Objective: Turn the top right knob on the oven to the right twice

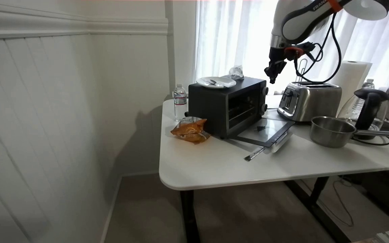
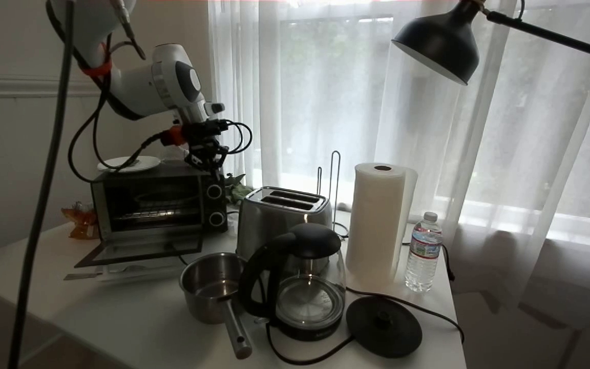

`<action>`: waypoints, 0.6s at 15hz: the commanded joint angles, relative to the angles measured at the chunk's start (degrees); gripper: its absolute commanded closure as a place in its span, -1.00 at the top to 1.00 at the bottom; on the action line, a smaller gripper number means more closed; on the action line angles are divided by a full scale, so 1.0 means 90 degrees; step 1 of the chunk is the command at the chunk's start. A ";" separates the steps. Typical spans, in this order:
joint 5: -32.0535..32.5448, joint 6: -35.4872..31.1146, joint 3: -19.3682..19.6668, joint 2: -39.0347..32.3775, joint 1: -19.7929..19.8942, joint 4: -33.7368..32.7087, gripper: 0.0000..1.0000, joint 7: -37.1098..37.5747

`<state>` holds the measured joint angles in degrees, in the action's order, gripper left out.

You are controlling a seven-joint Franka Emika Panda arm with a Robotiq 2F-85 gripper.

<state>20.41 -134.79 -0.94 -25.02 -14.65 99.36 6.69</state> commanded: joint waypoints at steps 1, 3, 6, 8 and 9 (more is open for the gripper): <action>-0.0460 0.0155 -0.0340 0.0122 0.0213 0.0127 -1.00 -0.0545; -0.0577 0.0188 -0.0405 0.0055 0.0240 0.0106 -1.00 -0.0703; -0.0664 0.0163 -0.0447 -0.0044 0.0273 0.0091 -1.00 -0.0848; -0.0738 0.0180 -0.0476 -0.0095 0.0305 0.0085 -1.00 -0.0945; -0.0770 0.0180 -0.0493 -0.0120 0.0326 0.0081 -1.00 -0.0994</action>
<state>15.57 -134.00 -4.10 -25.98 -12.98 99.91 0.30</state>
